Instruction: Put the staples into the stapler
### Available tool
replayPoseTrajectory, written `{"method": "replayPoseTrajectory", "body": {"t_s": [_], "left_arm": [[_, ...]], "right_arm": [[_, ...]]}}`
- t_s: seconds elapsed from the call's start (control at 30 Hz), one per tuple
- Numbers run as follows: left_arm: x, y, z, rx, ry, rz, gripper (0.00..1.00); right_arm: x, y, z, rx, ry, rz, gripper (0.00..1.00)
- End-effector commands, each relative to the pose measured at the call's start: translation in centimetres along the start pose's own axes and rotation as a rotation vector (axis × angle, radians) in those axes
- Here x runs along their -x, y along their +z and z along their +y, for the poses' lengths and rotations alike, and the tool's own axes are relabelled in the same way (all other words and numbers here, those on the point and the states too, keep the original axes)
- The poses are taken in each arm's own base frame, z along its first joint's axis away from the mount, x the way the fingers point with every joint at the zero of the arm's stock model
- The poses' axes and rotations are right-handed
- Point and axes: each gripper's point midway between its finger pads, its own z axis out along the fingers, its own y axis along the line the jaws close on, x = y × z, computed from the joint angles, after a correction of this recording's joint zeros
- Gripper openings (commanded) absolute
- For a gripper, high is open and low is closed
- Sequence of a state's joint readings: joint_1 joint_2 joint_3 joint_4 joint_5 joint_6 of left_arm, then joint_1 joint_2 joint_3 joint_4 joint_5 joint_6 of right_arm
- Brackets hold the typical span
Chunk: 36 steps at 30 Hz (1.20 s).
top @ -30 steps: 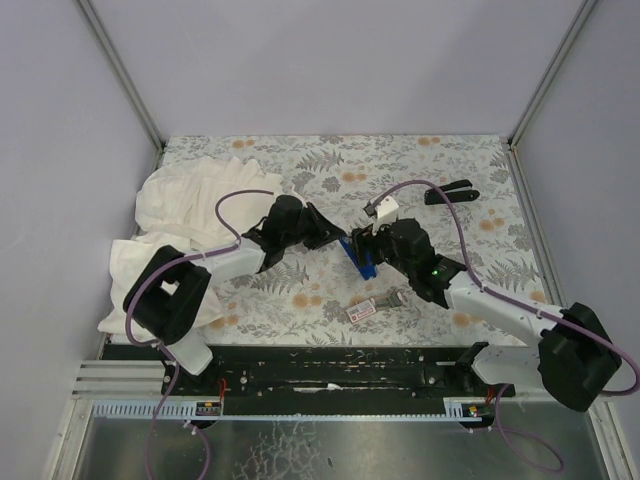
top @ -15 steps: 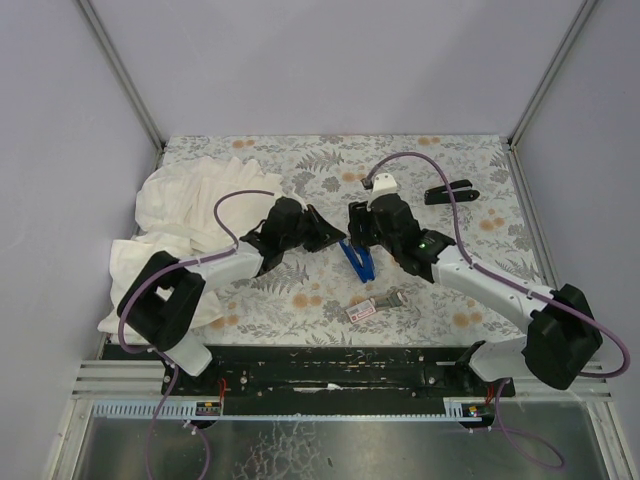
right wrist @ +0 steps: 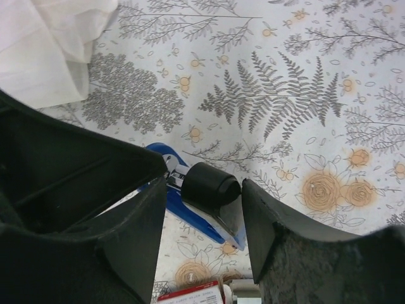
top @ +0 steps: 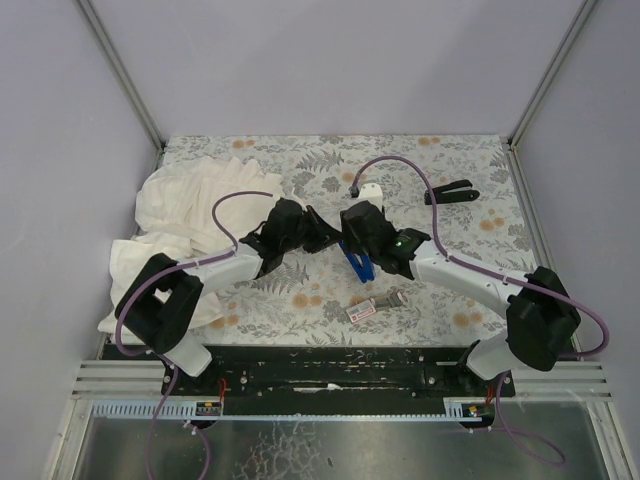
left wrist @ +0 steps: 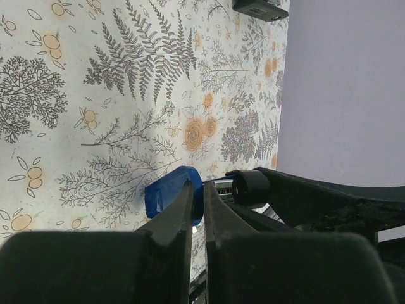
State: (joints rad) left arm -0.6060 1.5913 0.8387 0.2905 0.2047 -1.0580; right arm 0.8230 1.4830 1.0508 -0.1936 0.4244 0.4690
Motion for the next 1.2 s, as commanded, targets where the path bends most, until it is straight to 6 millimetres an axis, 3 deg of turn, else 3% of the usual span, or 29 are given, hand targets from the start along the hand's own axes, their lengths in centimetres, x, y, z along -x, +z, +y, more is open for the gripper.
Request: {"method": "replayPoseTrajectory", "body": {"t_s": [0.0,0.37,0.53,0.83,1.17], "left_arm": [[0.7,-0.7,-1.4,-0.037,0.015,-0.042,0.00],[0.6,-0.8,-1.2,-0.031,0.013,-0.047,0.00],[0.5,-1.2,-0.5,-0.016,0.018,-0.052,0.00],[-0.8,-2.6,4.4,0.053,-0.025,-0.046,0.00],[-3.2,-5.4,10.9,0.207,0.010,-0.030,0.00]], "right_arm": [[2.2,-0.5,-0.5,-0.087,0.036,-0.073,0.55],[2.1,-0.3,-0.9,-0.113,0.042,-0.090,0.33],[2.2,-0.9,-1.1,-0.094,0.065,-0.115,0.30],[4.6,-3.3,-1.8,-0.024,0.140,-0.224,0.20],[5.2,-3.1,-4.7,0.099,0.321,-0.233,0.18]]}}
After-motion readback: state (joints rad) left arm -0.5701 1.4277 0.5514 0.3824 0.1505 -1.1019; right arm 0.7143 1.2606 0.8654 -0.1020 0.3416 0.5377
